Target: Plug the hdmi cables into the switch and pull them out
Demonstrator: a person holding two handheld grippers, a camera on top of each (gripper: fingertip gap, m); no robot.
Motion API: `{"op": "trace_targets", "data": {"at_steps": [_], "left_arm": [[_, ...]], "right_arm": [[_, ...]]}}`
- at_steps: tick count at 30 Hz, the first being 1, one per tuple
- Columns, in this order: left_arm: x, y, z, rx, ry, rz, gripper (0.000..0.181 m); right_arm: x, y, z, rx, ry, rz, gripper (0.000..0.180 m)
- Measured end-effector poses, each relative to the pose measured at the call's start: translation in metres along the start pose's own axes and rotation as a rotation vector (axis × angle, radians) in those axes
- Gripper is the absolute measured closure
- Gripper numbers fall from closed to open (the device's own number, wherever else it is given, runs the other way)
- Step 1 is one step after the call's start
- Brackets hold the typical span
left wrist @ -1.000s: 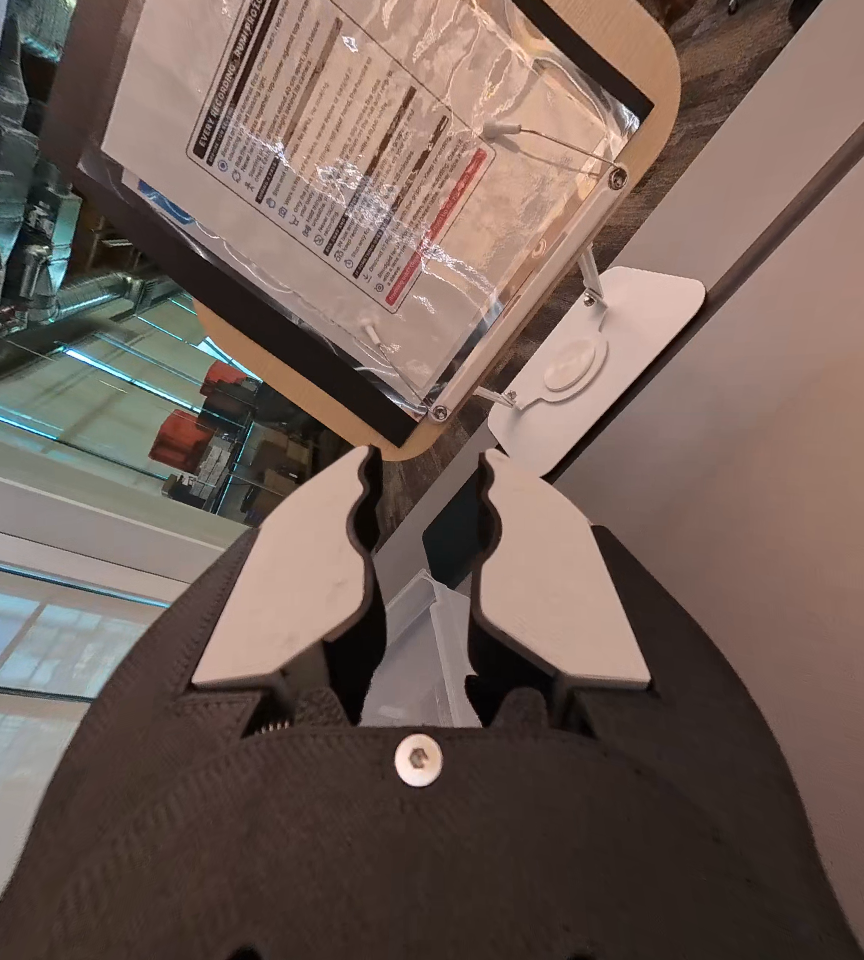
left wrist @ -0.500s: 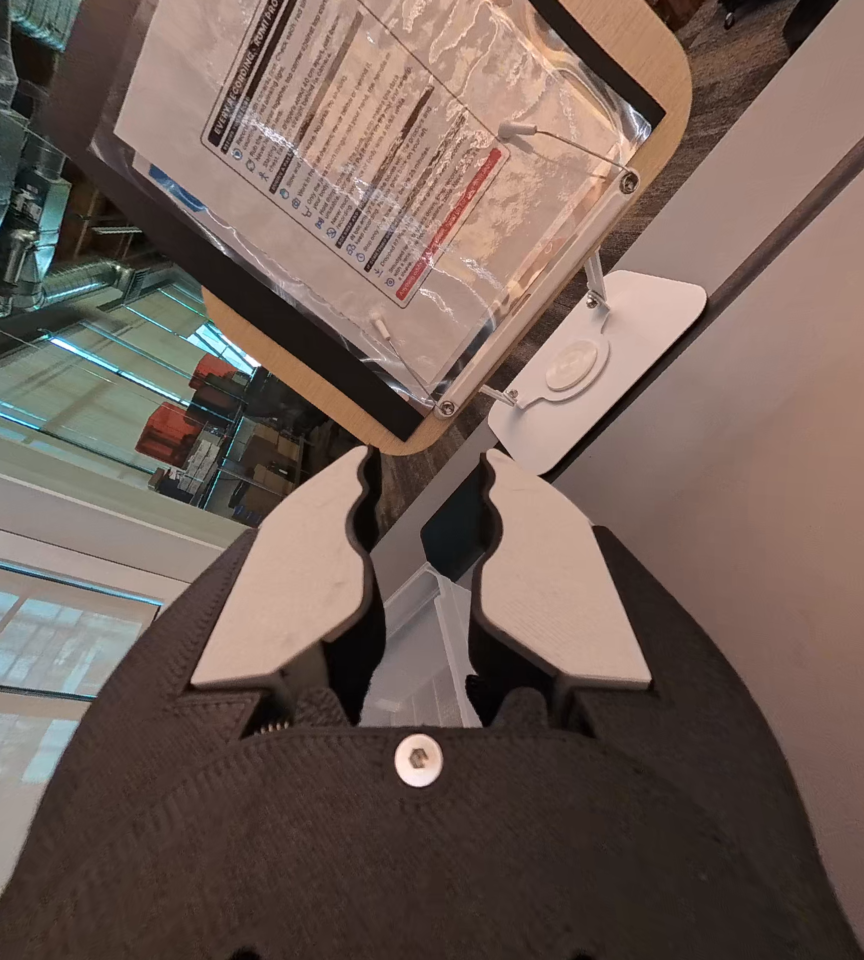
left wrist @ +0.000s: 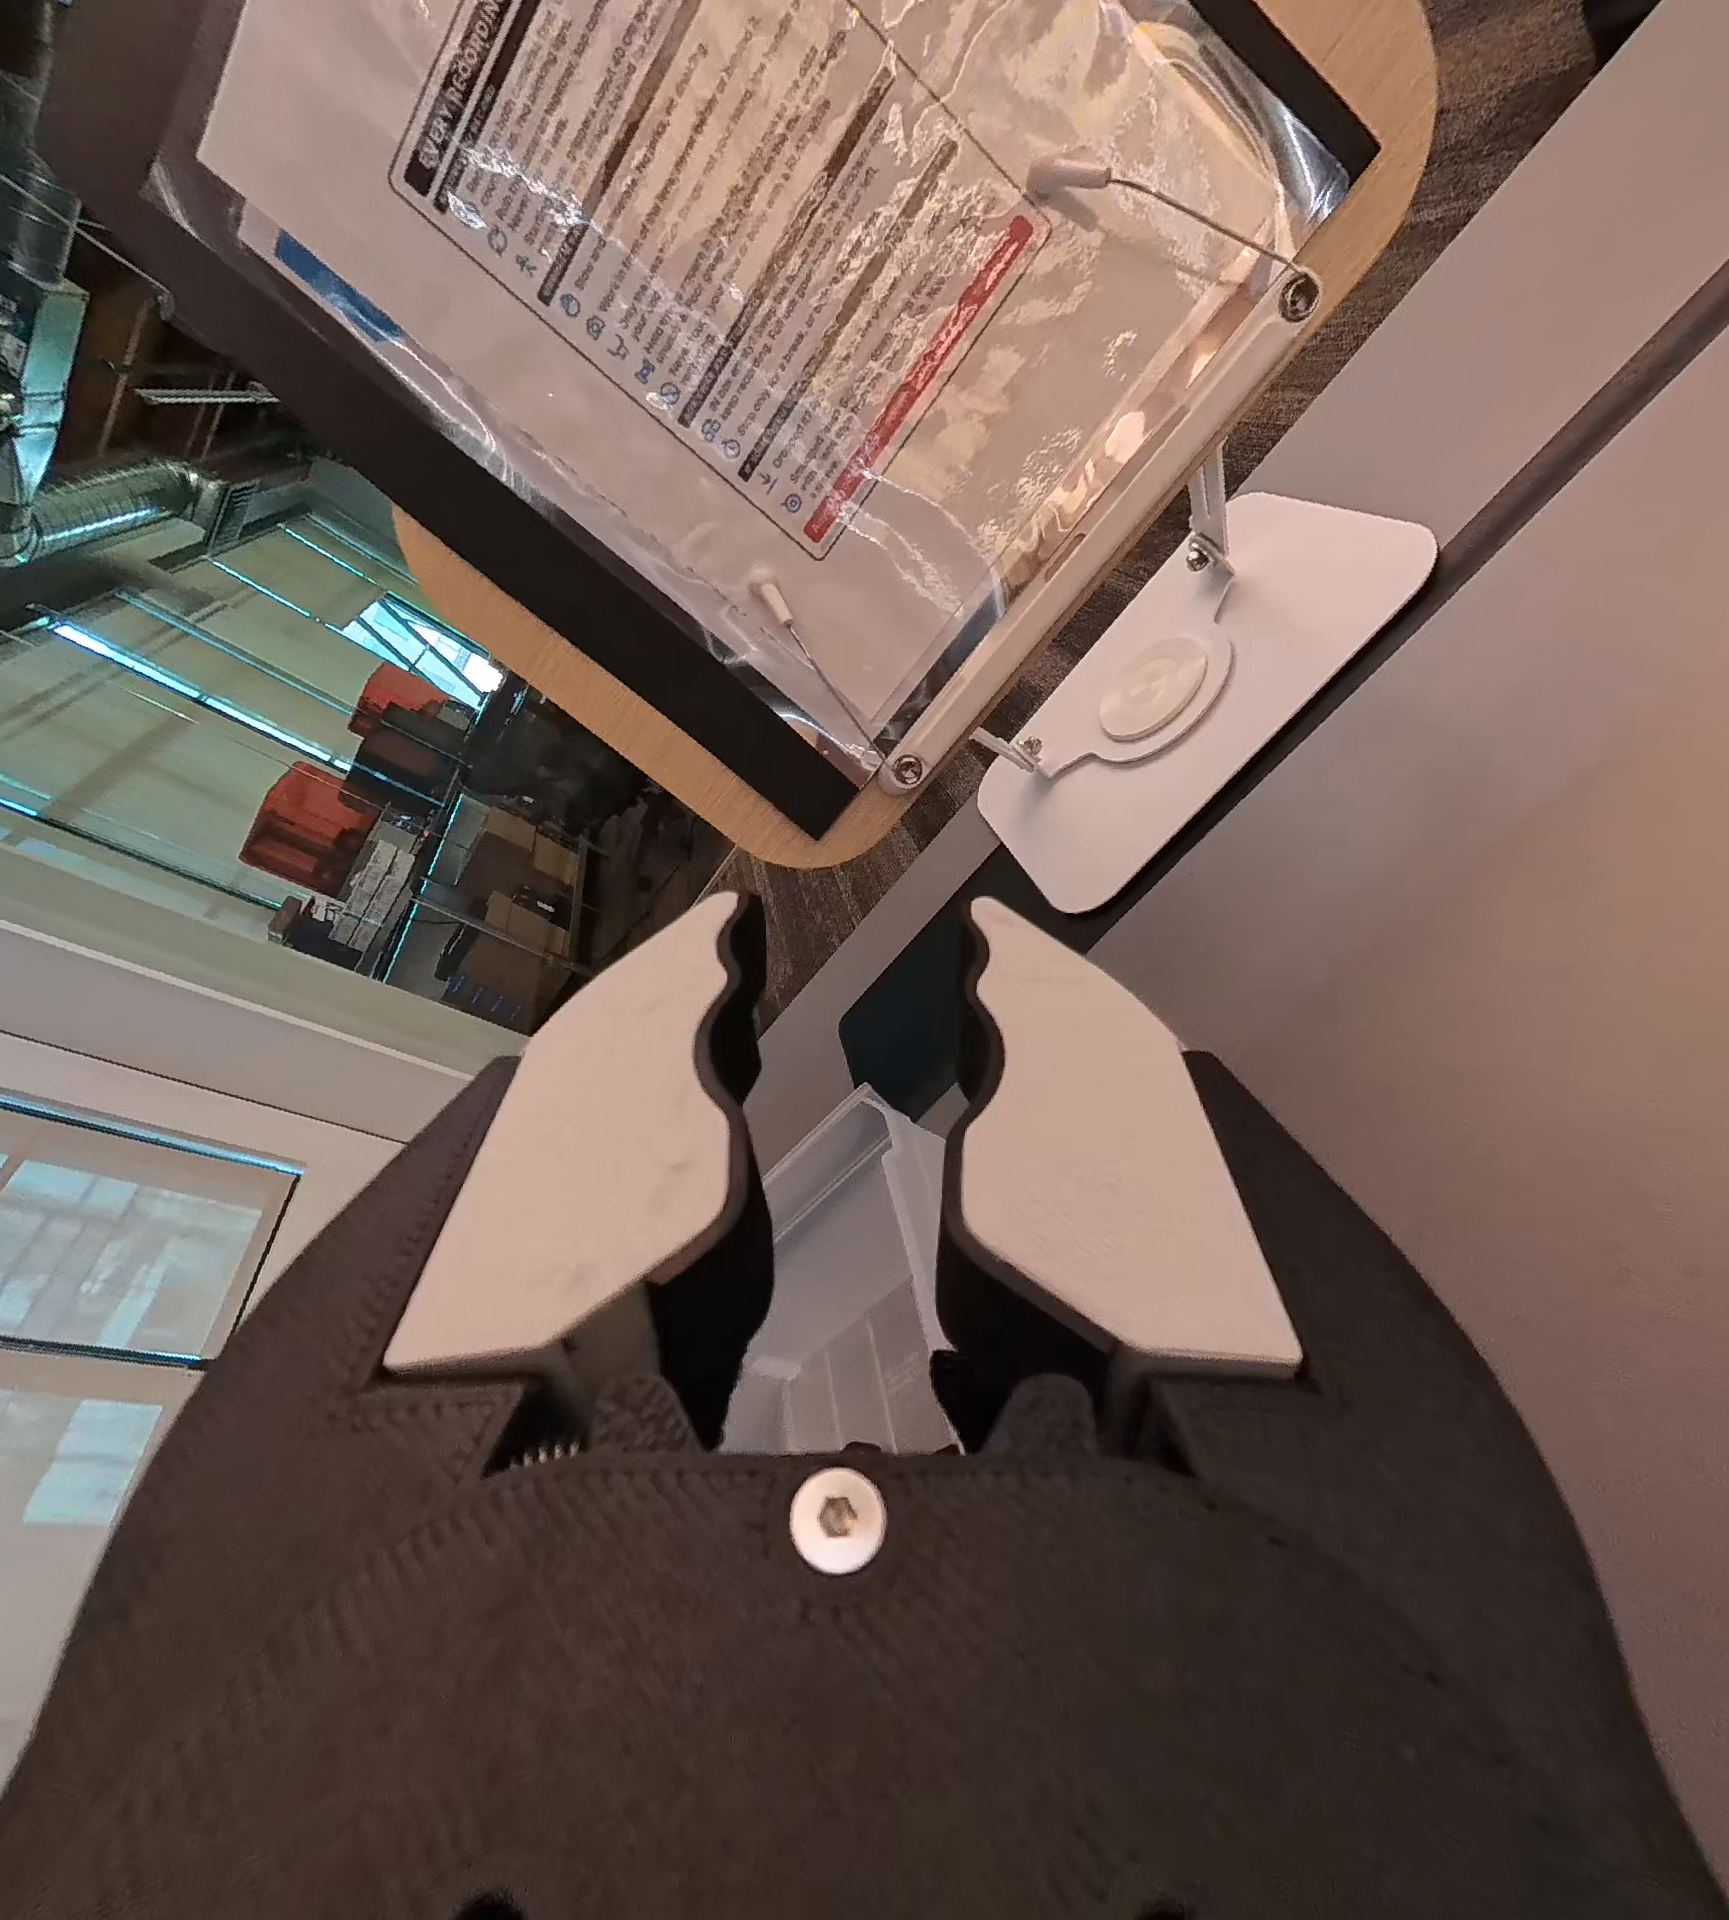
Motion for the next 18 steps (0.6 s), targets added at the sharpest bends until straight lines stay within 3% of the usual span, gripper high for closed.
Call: {"op": "trace_targets", "data": {"at_steps": [2,4,7,11,15,16,18], "left_arm": [[0.0,0.001,0.0,0.004,0.002,0.001,0.147],[-0.002,0.002,-0.001,0.009,0.006,-0.001,0.147],[-0.005,0.003,-0.003,0.019,0.017,-0.004,0.147],[-0.009,0.004,-0.004,0.03,0.026,-0.022,0.147],[-0.012,0.004,-0.004,0.032,0.036,-0.03,0.148],[-0.013,0.004,-0.004,0.033,0.04,-0.033,0.148],[-0.014,0.005,-0.005,0.039,0.046,-0.039,0.149]], "right_arm": [[-0.001,-0.012,0.01,-0.148,-0.164,-0.163,0.134],[0.013,-0.025,0.022,-0.296,-0.472,-0.324,0.134],[0.029,-0.022,0.018,-0.263,-0.68,-0.363,0.13],[0.054,-0.003,-0.017,-0.058,-0.598,-0.192,0.122],[0.069,0.021,-0.057,0.169,-0.434,0.017,0.127],[0.07,0.02,-0.064,0.172,-0.391,0.046,0.134],[0.067,0.014,-0.07,0.168,-0.27,0.098,0.165]]}}
Point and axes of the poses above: each gripper's, where its closed fingertips meet, z back along the fingers, y out of its underside, x = y × z across the jaws, the point moved 3 cm from there along z, back along the fingers, and after that the axes turned 3 degrees about -y, right-handed, at the moved point
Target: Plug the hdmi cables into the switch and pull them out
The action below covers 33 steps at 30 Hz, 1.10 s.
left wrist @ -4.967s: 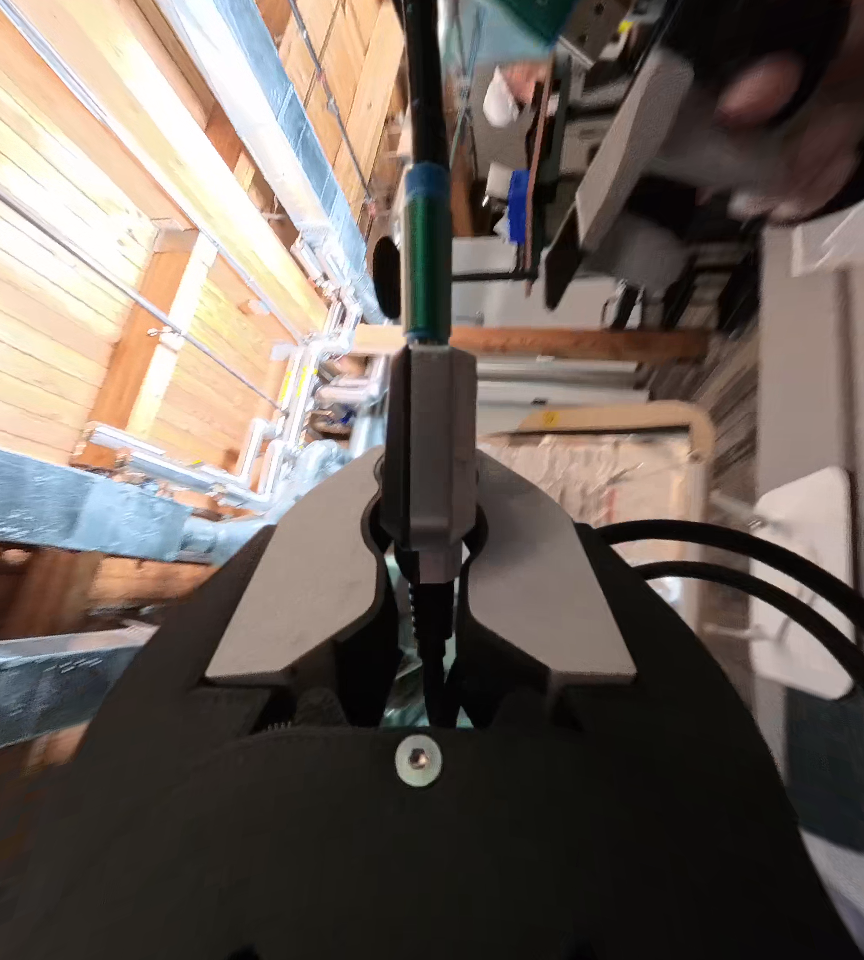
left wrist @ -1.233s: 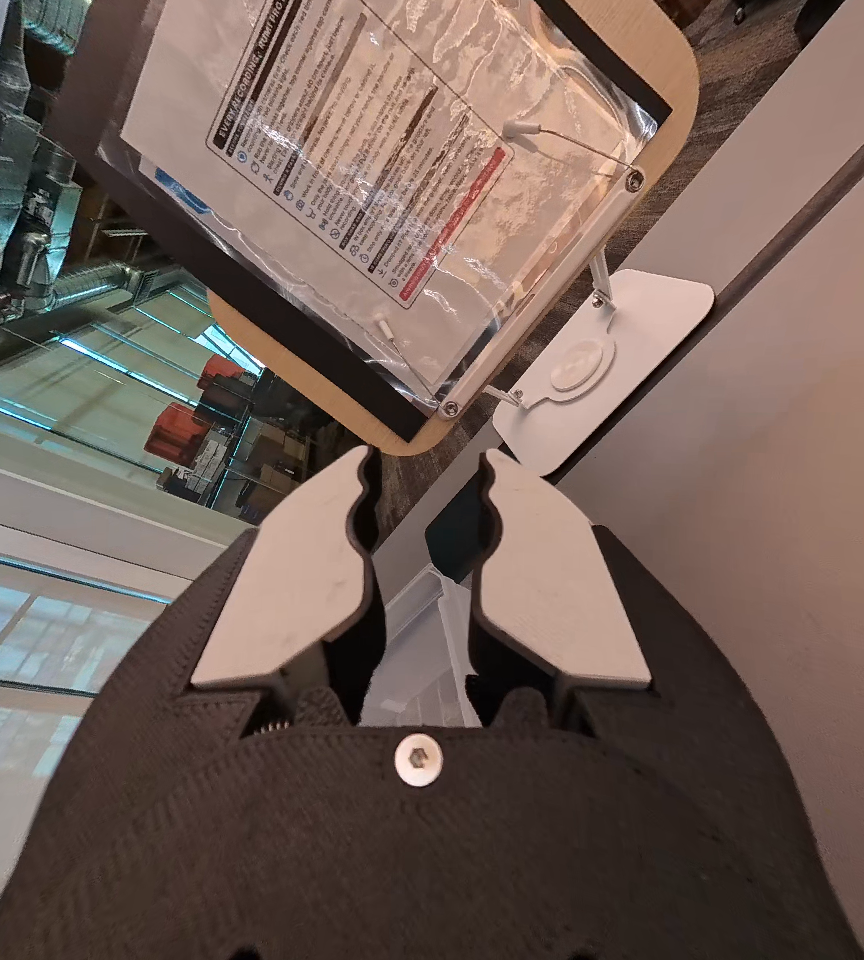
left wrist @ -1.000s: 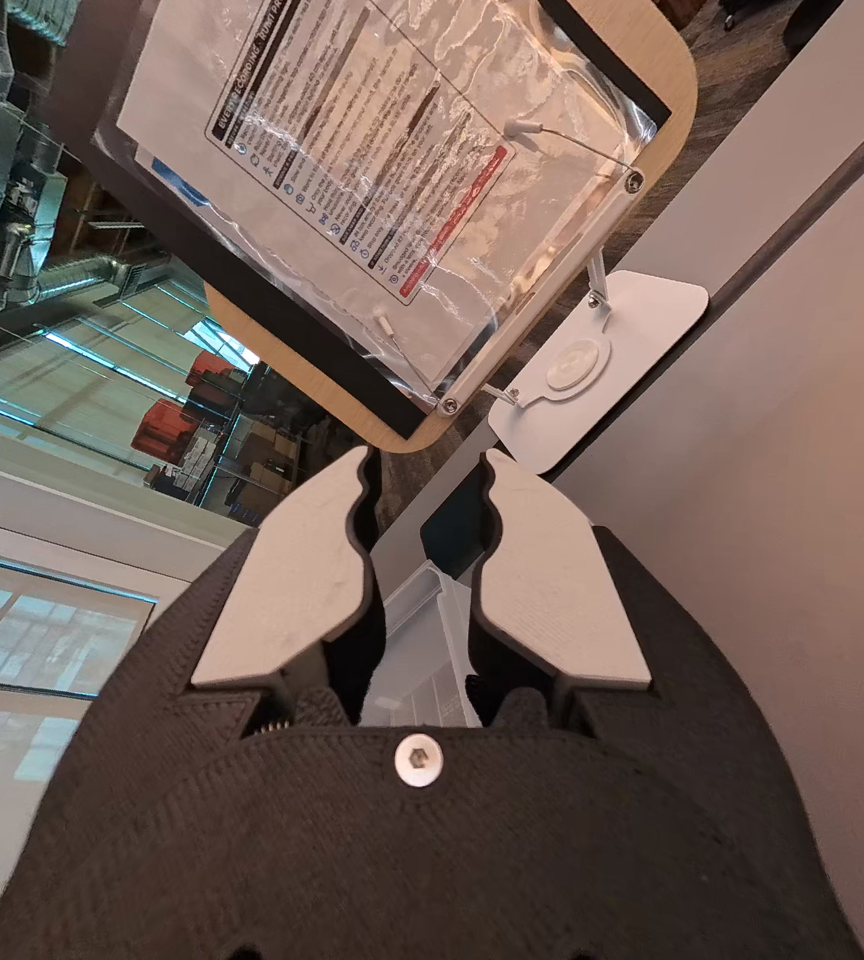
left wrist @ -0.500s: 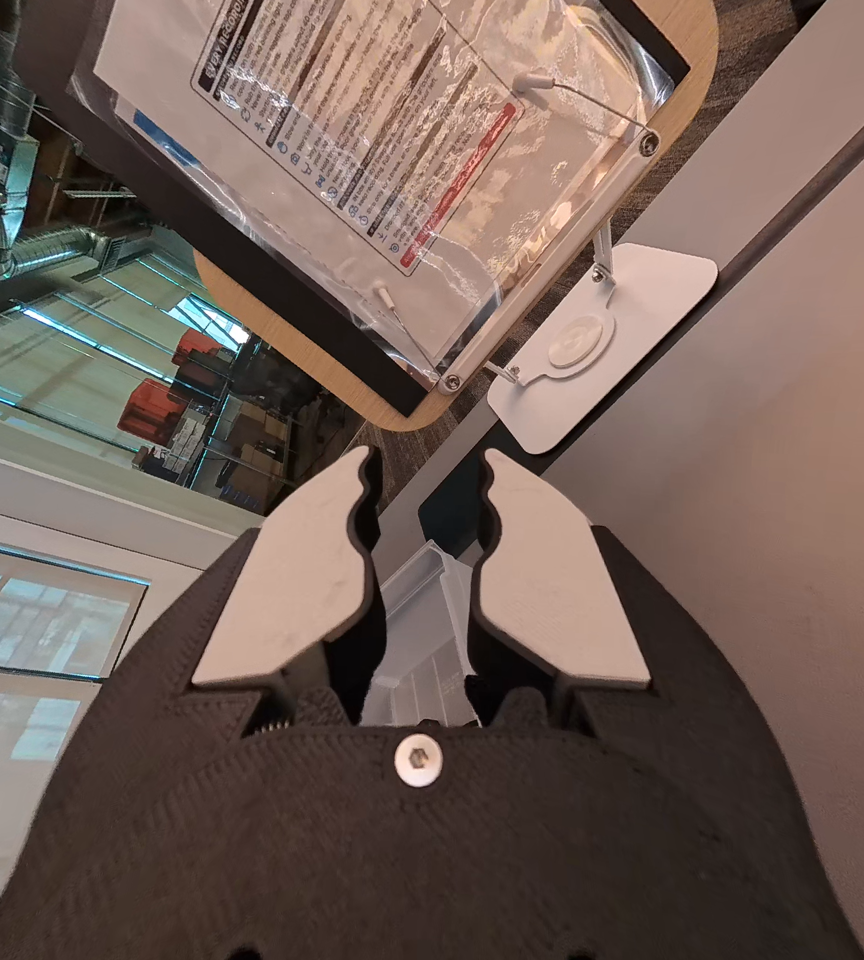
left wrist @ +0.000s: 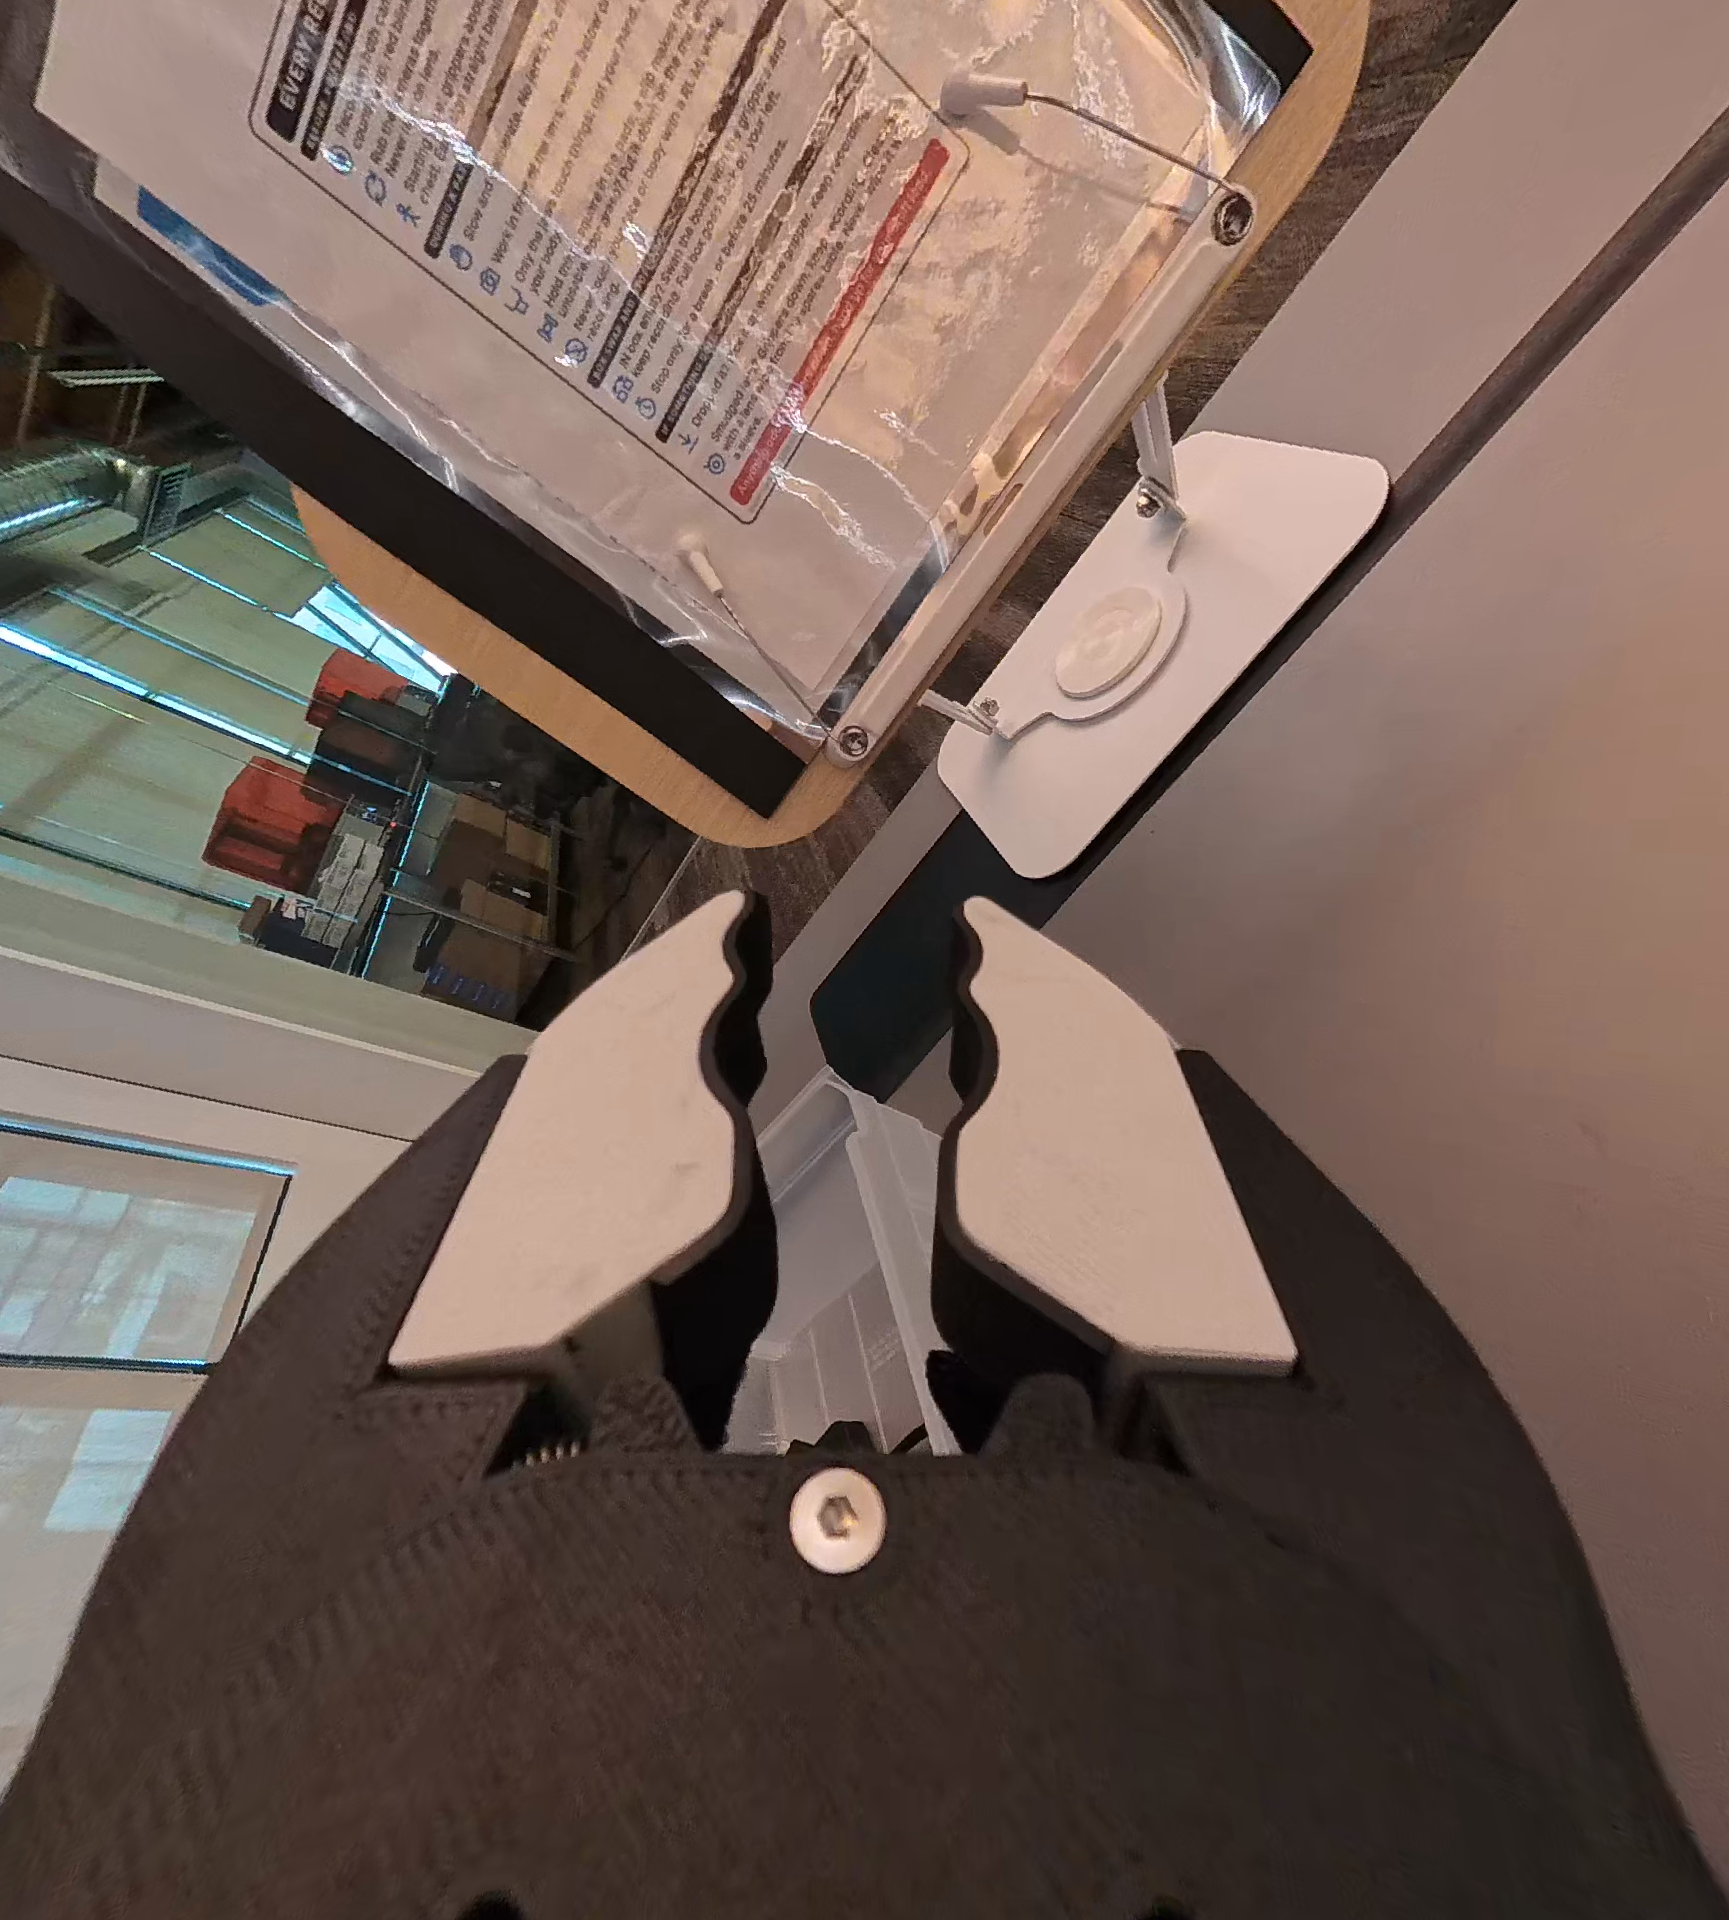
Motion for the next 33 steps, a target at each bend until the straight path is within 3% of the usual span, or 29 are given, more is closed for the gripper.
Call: {"op": "trace_targets", "data": {"at_steps": [3,6,8,11,15,26,28,30,33], "left_arm": [[-0.002,0.001,-0.002,0.007,0.008,-0.011,0.149],[-0.002,-0.001,-0.001,-0.003,0.008,-0.012,0.15],[-0.002,-0.002,0.001,-0.01,0.01,-0.008,0.151],[-0.001,-0.003,0.003,-0.011,0.014,-0.008,0.151],[0.001,-0.004,0.006,-0.018,0.018,-0.007,0.152],[0.001,-0.007,0.007,-0.027,0.029,-0.006,0.152],[0.001,-0.006,0.007,-0.025,0.027,-0.007,0.152],[0.005,-0.005,0.008,-0.022,0.023,0.004,0.152],[0.014,-0.001,0.009,-0.016,0.019,0.035,0.152]], "right_arm": [[0.023,-0.022,0.008,-0.04,0.085,0.228,0.169],[0.082,-0.036,0.009,-0.038,0.124,0.615,0.17],[0.117,-0.025,-0.006,0.088,0.14,0.807,0.171],[0.15,-0.006,-0.044,0.245,0.099,0.881,0.172],[0.151,0.028,-0.087,0.488,0.168,1.024,0.171],[0.14,0.053,-0.099,0.597,0.092,0.894,0.168],[0.142,0.053,-0.096,0.568,0.044,0.884,0.161],[0.14,0.051,-0.084,0.57,0.034,0.867,0.142],[0.135,0.044,-0.047,0.536,0.015,0.832,0.133]]}}
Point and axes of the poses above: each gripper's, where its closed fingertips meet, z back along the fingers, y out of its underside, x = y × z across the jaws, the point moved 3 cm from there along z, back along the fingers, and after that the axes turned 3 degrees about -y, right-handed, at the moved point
